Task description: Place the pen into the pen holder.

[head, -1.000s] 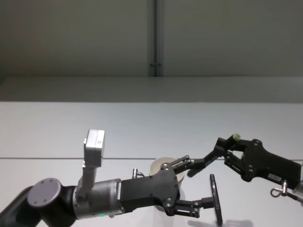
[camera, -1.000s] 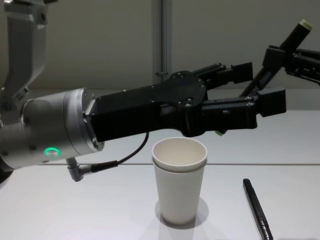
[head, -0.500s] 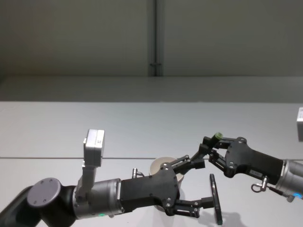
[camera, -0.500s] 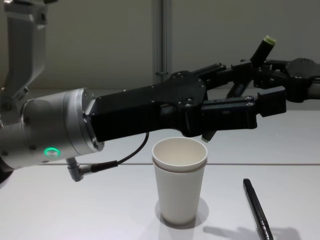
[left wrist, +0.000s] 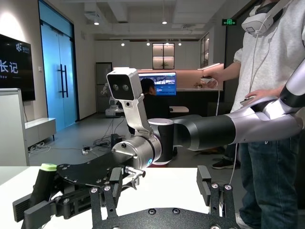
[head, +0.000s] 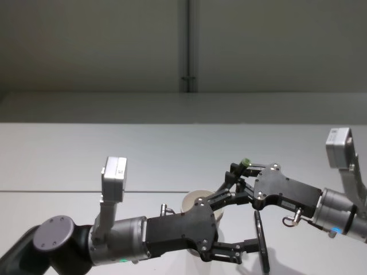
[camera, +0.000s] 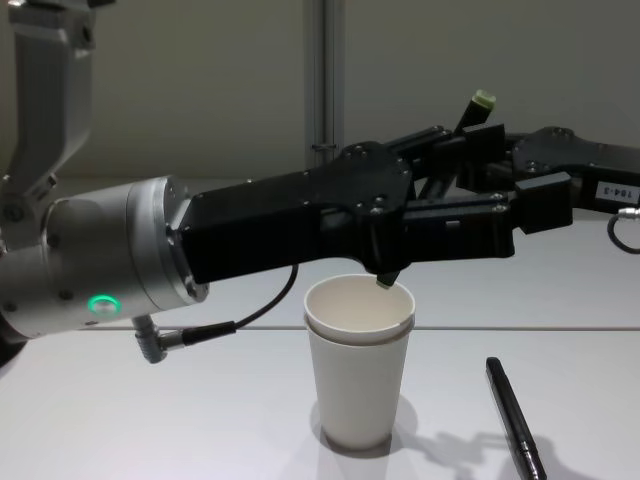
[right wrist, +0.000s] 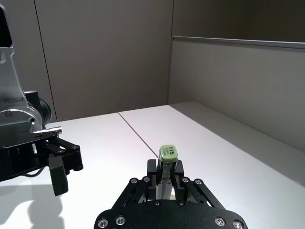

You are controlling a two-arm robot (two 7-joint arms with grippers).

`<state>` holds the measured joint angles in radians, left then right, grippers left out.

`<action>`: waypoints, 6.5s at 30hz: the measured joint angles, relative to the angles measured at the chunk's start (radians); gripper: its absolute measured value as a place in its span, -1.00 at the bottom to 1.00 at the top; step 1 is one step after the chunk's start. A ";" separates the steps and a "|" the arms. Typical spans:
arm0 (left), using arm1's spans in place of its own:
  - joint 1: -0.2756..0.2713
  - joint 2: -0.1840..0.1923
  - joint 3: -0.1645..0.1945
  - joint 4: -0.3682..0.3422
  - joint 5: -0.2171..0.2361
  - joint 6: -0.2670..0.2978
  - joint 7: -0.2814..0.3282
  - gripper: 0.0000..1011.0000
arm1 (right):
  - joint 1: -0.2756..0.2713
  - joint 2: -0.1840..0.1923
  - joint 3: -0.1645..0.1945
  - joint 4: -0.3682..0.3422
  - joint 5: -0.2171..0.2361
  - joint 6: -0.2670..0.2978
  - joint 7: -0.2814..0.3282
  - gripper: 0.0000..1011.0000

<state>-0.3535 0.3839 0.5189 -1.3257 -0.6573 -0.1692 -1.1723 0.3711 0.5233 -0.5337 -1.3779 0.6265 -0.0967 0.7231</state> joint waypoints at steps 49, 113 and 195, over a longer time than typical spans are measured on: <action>0.000 0.000 0.000 0.000 0.000 0.000 0.000 0.98 | 0.043 -0.119 -0.035 0.095 -0.186 0.036 -0.080 -0.60; 0.000 0.000 0.000 0.000 0.000 0.000 0.000 0.98 | 0.041 -0.133 -0.036 0.123 -0.211 0.040 -0.074 0.98; 0.065 0.093 -0.028 -0.036 0.171 0.020 0.508 0.98 | -0.164 0.064 0.087 -0.035 -0.343 -0.025 -0.681 0.98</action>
<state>-0.2880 0.4769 0.4906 -1.3618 -0.4862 -0.1493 -0.6640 0.2070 0.5873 -0.4471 -1.4131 0.2839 -0.1217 0.0419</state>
